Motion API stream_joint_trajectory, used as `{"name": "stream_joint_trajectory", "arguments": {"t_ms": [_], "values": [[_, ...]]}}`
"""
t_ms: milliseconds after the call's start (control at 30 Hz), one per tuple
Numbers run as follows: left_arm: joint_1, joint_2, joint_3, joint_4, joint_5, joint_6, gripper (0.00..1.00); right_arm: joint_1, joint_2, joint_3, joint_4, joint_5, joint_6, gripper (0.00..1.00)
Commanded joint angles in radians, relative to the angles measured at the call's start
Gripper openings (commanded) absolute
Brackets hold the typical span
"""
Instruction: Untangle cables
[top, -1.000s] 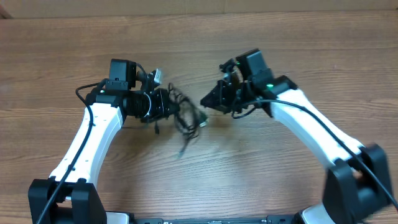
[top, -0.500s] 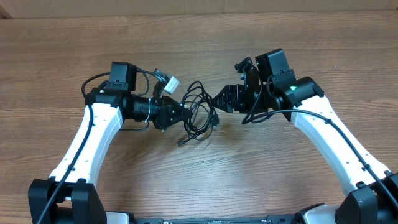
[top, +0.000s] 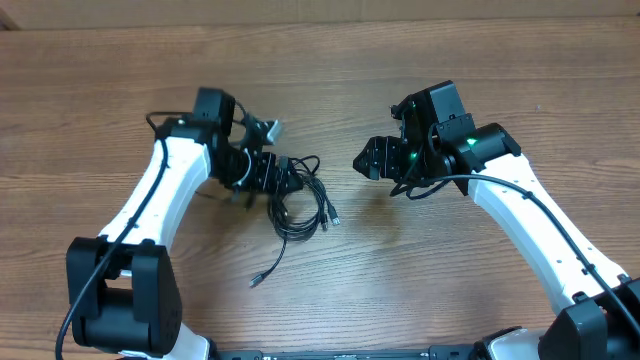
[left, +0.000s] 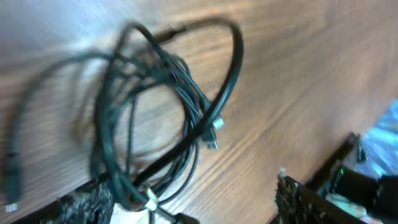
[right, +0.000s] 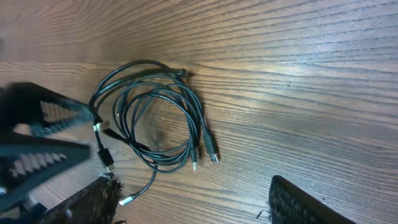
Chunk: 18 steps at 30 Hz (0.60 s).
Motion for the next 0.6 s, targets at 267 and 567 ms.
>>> {"name": "stream_joint_trajectory", "arguments": {"t_ms": [267, 567], "values": [[-0.139, -0.005, 0.114, -0.190, -0.420, -0.391, 0.61, -0.002, -0.002, 0.002, -0.003, 0.015, 0.000, 0.76], [-0.212, -0.001, -0.186, 0.156, -0.612, -0.881, 0.42, -0.002, -0.002, 0.002, -0.008, 0.026, 0.000, 0.76]]}}
